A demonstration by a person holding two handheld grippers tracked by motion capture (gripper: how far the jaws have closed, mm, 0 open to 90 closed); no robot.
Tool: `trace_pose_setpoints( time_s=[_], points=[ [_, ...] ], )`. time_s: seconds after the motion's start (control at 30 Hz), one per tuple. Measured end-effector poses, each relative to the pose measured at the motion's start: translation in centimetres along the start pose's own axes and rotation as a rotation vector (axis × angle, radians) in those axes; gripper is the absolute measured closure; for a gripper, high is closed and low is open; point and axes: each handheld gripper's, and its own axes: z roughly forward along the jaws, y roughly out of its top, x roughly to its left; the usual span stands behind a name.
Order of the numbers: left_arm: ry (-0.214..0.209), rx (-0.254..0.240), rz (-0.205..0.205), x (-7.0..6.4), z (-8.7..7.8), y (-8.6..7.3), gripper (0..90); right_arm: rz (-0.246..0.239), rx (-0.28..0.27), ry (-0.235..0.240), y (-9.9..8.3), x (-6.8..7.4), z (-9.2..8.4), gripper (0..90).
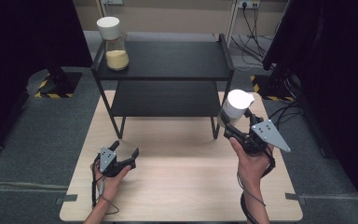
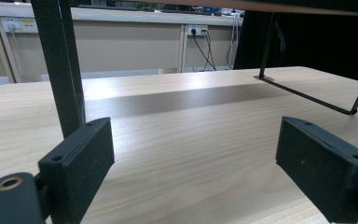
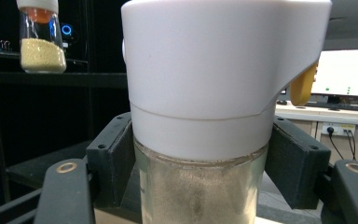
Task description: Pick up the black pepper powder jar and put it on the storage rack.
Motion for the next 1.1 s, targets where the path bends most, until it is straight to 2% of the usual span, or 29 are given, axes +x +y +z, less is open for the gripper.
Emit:
trace_pose_setpoints(
  time_s=[0.73, 1.1],
  points=[
    [0.001, -0.001, -0.001, 0.0, 0.0, 0.0, 11.0, 0.011, -0.043, -0.004, 2.5, 0.3, 2.2, 31.1],
    [0.002, 0.000, -0.002, 0.0, 0.0, 0.0, 11.1, 0.008, -0.067, -0.005, 4.7, 0.7, 3.9, 31.1]
  ],
)
